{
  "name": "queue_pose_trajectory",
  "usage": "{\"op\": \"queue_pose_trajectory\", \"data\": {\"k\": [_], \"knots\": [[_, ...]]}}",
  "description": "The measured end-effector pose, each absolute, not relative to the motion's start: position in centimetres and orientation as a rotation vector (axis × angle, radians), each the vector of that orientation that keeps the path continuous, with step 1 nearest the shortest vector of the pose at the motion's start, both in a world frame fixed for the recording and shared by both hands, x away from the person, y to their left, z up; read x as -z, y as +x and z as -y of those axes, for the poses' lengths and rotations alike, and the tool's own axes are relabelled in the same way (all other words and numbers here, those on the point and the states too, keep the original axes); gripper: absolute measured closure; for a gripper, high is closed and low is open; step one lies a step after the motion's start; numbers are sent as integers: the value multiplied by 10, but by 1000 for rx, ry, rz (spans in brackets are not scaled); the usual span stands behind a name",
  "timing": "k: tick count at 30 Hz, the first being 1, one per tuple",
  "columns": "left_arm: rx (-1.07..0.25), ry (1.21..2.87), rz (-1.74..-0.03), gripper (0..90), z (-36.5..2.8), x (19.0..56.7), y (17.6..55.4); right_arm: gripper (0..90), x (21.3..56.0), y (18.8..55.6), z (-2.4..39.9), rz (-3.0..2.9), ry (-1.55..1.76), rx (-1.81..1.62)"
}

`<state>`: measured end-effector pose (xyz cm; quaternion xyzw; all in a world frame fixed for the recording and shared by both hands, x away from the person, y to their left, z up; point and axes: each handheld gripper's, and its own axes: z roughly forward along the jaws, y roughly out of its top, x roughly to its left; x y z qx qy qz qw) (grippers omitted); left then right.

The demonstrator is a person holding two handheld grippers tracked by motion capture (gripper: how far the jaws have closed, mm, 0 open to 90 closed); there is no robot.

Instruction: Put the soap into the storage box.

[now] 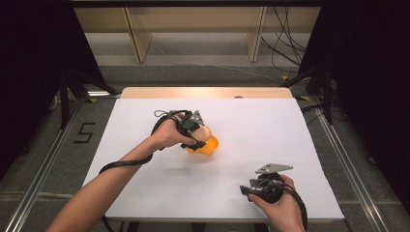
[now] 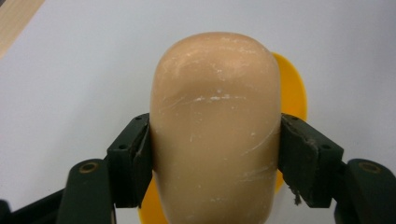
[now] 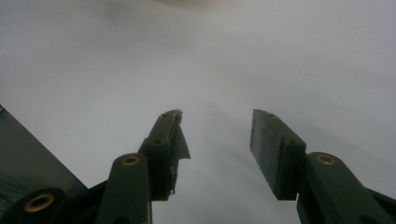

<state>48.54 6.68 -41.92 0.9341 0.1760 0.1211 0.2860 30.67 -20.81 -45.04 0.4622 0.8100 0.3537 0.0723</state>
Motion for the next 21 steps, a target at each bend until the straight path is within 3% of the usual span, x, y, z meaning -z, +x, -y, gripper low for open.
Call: {"op": "queue_pose_trajectory", "data": {"k": [21], "knots": [[-362,2484,-465,322,-61,416,487,537,450,307,208,-2438,1388,-1059]]}}
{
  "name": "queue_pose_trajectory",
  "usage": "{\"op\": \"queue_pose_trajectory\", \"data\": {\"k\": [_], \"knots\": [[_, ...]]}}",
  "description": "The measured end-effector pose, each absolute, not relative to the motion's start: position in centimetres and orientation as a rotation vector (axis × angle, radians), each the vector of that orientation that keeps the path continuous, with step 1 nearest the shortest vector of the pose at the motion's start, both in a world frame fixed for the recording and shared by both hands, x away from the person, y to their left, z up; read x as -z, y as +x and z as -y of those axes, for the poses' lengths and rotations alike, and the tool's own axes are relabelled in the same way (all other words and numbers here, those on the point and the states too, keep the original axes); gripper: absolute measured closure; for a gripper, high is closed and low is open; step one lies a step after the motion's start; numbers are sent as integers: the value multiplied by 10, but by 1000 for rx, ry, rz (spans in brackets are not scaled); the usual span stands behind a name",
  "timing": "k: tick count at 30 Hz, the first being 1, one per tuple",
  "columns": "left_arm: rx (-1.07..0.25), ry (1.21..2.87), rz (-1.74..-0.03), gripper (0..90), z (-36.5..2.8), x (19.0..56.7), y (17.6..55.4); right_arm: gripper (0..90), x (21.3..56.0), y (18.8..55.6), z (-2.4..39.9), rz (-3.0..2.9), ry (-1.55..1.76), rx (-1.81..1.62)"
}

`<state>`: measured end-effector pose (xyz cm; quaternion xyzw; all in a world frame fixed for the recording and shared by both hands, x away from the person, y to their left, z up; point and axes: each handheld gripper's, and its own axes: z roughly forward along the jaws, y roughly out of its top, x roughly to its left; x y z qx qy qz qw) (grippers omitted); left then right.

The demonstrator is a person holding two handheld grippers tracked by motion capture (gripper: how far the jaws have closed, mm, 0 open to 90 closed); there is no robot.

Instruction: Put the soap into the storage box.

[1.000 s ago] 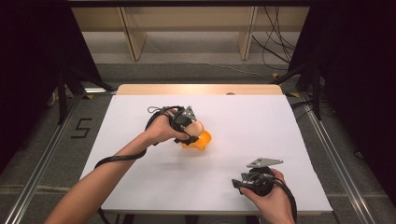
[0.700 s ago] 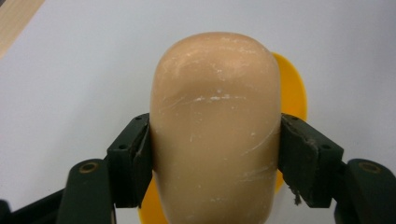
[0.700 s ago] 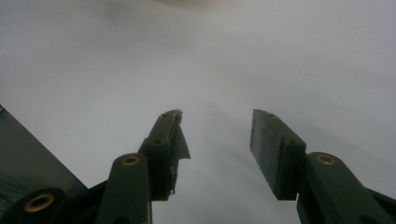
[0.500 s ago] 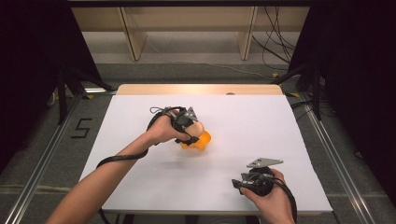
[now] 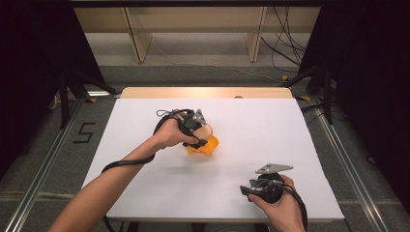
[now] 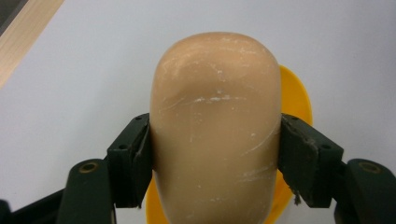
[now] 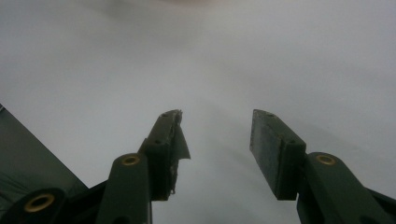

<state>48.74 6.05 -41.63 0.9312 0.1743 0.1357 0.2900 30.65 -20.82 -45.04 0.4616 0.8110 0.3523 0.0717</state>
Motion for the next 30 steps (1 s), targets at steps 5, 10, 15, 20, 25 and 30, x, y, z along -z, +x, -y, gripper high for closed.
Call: {"op": "queue_pose_trajectory", "data": {"k": [5,10,15,20,25,30], "knots": [[-374,2470,-473,322,-58,414,488,537,450,307,208,-2439,1387,-1058],[-374,2480,-462,322,-57,415,488,536,450,306,208,-2441,1386,-1058],[-350,2510,-450,322,-56,418,487,536,450,306,208,-2441,1390,-1057],[-335,2529,-456,321,-55,419,488,536,450,306,208,-2443,1412,-1049],[-327,2549,-458,320,-56,421,489,535,450,306,208,-2442,1395,-1055],[-327,2573,-438,320,-55,423,488,536,450,307,208,-2440,1387,-1060]]}}
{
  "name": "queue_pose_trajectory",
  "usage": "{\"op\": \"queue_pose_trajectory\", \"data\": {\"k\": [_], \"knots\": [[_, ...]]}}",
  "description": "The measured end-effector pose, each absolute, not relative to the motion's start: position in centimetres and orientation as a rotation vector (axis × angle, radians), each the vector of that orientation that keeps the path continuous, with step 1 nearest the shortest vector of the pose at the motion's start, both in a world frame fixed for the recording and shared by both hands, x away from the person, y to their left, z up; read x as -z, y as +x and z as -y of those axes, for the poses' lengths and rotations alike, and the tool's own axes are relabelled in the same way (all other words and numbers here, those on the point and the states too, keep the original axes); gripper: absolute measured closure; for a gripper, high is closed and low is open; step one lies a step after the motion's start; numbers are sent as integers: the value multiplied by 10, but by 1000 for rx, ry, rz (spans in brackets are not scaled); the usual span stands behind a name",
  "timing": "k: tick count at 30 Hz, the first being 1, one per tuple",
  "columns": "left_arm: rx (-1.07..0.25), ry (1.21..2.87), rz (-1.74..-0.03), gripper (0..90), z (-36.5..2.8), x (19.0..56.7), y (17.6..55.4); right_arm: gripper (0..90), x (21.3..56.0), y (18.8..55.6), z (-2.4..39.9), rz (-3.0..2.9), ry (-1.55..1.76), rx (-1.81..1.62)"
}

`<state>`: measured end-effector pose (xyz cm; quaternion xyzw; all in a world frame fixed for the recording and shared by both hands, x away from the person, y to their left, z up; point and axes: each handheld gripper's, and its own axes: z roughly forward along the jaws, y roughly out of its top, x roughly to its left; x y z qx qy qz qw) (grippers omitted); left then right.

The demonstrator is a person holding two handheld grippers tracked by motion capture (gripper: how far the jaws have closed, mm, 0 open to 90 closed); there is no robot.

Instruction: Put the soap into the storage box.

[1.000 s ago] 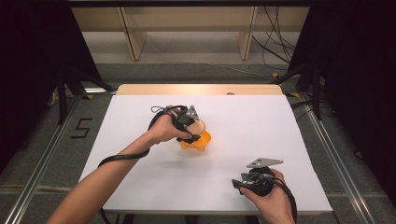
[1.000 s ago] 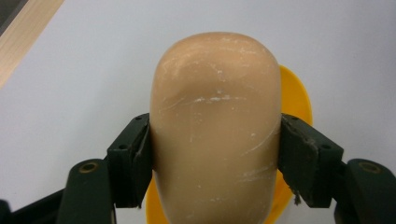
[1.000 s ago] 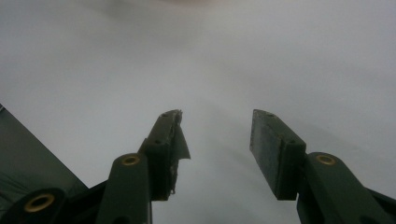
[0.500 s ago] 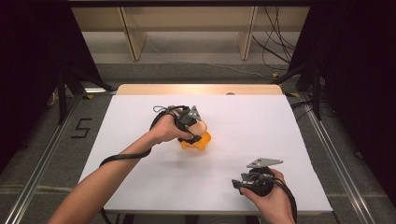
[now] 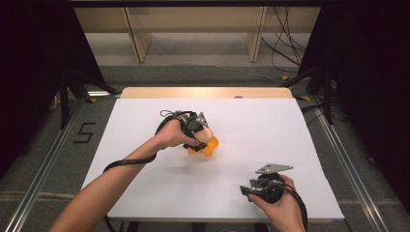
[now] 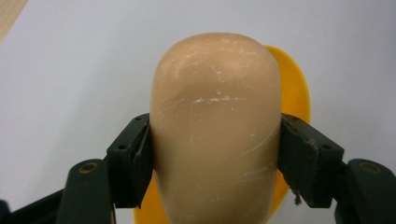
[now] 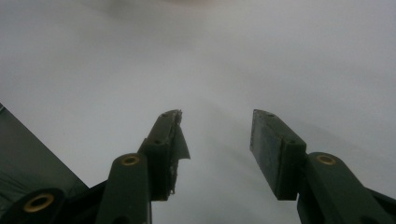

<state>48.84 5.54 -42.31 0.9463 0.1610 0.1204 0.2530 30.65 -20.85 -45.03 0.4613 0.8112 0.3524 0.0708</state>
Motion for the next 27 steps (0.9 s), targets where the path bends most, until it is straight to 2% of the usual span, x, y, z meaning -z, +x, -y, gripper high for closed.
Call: {"op": "queue_pose_trajectory", "data": {"k": [8,18,27], "knots": [[-313,2578,-453,311,-55,423,489,535,450,306,208,-2441,1398,-1053],[-276,2483,-520,348,-58,404,485,534,450,307,209,-2438,1383,-1071],[-250,2444,-587,344,-79,390,468,534,448,305,209,-2447,1427,-1055]]}}
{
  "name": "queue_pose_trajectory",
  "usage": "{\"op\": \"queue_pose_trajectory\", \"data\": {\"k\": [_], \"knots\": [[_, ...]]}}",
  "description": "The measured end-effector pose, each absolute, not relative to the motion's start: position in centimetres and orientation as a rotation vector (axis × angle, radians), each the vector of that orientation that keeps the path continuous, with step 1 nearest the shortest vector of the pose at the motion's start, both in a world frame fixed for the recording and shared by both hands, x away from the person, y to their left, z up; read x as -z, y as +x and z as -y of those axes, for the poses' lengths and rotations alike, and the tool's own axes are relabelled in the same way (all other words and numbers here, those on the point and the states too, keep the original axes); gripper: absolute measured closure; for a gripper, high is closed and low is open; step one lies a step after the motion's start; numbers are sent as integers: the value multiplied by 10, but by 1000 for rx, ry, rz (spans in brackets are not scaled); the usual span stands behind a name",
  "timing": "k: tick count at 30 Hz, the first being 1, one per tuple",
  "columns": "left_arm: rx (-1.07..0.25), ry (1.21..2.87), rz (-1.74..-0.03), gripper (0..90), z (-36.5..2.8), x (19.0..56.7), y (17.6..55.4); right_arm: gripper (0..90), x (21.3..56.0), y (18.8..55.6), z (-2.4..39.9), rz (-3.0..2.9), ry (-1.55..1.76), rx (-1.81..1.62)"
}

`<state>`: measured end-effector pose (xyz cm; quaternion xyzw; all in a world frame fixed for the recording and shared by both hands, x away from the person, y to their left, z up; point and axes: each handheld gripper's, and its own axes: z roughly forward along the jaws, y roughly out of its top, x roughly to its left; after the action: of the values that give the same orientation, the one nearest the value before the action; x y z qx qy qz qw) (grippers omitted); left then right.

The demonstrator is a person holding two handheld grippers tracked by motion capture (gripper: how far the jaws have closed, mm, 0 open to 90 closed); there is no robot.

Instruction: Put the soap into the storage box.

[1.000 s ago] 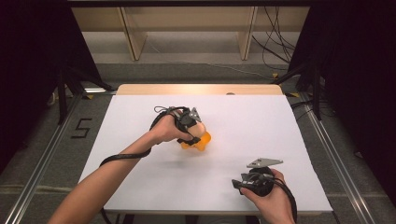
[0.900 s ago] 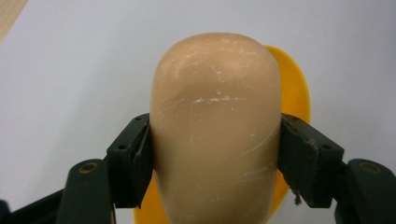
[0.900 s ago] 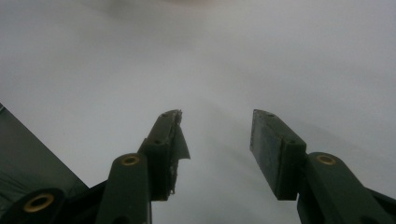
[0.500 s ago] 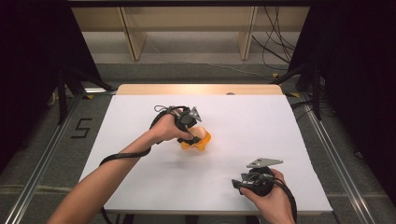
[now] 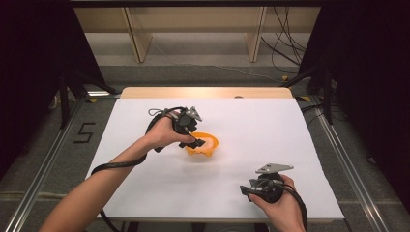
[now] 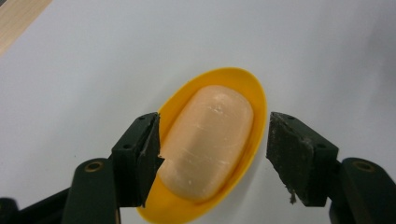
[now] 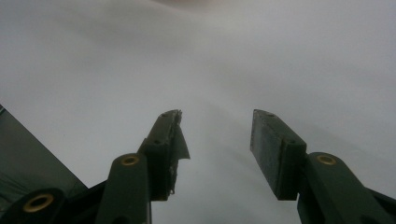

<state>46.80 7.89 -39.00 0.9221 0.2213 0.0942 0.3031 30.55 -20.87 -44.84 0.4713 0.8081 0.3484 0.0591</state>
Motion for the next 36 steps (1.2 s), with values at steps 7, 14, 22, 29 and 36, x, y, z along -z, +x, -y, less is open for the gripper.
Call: {"op": "queue_pose_trajectory", "data": {"k": [7,14,22,29,36], "knots": [[-277,2436,-634,335,-103,385,454,534,451,305,206,-2380,1427,-1046],[-305,2381,-720,326,-132,388,435,534,450,307,208,-2434,1397,-1061],[-313,2333,-793,322,-168,402,407,533,450,307,207,-2433,1394,-1060],[-312,2278,-860,325,-195,429,382,533,451,307,207,-2442,1393,-1056],[-303,2217,-949,328,-221,463,356,532,450,306,204,-2458,1471,-1027]]}}
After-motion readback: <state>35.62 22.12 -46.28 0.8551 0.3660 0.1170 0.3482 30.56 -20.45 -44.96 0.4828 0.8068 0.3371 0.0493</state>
